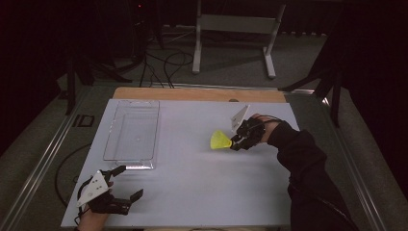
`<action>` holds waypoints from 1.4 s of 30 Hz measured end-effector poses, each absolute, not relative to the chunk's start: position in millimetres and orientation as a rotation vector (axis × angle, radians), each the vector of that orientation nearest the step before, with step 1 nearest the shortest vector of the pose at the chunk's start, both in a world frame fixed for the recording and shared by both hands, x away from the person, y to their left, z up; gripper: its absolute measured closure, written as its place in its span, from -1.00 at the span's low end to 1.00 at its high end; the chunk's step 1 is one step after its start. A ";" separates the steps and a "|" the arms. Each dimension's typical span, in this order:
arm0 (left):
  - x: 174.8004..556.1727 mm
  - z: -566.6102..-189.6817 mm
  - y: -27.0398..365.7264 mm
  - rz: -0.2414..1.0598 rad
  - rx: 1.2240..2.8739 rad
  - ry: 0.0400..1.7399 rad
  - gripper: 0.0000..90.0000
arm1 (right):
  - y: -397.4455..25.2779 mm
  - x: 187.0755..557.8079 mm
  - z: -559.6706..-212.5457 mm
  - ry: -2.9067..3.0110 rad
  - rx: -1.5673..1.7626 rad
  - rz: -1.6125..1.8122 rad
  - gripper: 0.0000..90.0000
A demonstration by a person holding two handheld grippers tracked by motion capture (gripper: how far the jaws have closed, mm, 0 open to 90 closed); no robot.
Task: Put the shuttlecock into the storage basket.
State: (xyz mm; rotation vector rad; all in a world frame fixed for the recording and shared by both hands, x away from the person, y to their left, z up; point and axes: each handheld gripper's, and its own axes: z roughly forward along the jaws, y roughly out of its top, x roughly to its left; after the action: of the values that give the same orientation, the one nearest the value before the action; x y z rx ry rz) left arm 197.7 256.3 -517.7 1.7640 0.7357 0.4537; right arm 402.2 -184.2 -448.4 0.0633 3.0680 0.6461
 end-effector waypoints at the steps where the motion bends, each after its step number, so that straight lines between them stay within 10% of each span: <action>1: 197.8 -516.9 255.2 0.454 1.772 0.736 -0.99 | -183.8 400.4 -448.0 3.065 0.056 0.658 0.46; 42: 267.6 -415.1 181.2 0.123 2.035 0.908 -0.99 | -194.7 346.3 -448.2 3.056 -0.057 0.968 0.46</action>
State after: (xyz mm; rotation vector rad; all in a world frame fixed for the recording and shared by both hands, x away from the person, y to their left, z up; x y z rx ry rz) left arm 267.6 181.2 -415.1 2.0353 0.9083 0.1226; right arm 346.3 -194.7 -448.2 -0.0573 3.0557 0.9683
